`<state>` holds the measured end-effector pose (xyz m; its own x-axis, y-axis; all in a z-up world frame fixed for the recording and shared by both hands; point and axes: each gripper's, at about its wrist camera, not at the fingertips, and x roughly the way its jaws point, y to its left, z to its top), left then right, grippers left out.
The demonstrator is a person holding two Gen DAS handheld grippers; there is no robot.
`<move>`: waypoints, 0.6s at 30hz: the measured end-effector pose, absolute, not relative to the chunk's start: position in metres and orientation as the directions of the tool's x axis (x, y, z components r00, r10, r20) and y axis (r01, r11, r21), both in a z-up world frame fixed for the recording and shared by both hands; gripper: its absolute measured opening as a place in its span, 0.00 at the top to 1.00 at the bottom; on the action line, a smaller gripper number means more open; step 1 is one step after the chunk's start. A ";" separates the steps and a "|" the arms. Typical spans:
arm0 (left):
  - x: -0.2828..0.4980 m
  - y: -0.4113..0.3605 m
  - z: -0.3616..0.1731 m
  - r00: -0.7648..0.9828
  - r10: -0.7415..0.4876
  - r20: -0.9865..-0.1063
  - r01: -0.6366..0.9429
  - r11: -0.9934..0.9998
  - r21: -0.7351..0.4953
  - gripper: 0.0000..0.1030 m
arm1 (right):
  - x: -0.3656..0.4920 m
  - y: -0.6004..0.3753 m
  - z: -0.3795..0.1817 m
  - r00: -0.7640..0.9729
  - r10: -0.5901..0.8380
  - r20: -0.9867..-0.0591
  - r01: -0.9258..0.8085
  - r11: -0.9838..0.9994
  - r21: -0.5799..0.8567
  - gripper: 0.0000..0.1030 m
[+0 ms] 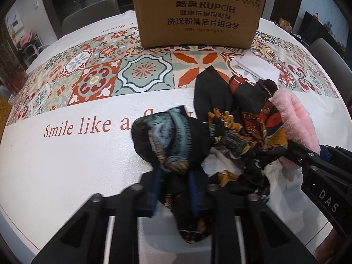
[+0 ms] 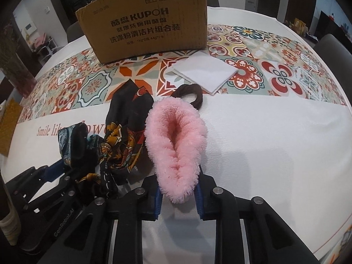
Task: Organize soft objects
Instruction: 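Grasp the dark patterned scarf with the left tool while the right grasps the pink fluffy ring, then lift the scarf and pink ring and carry both over the box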
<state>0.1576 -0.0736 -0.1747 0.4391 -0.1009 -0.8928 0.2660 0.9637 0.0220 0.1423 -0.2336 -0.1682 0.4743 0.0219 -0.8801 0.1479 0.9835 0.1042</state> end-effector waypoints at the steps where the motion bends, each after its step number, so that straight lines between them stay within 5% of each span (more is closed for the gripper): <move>1: 0.157 -0.074 -0.174 0.441 -0.100 -0.892 0.268 0.963 0.024 0.84 | 0.142 -0.233 -0.168 0.475 0.021 -0.880 0.146 0.984 0.102 0.76; 6: 0.153 -0.075 -0.166 0.454 -0.102 -0.885 0.270 0.962 0.027 0.93 | 0.138 -0.232 -0.162 0.486 0.018 -0.874 0.140 0.985 0.097 0.77; 18: 0.139 -0.075 -0.134 0.535 -0.093 -0.840 0.263 0.963 0.060 0.94 | 0.124 -0.235 -0.136 0.535 0.006 -0.845 0.145 0.985 0.099 0.77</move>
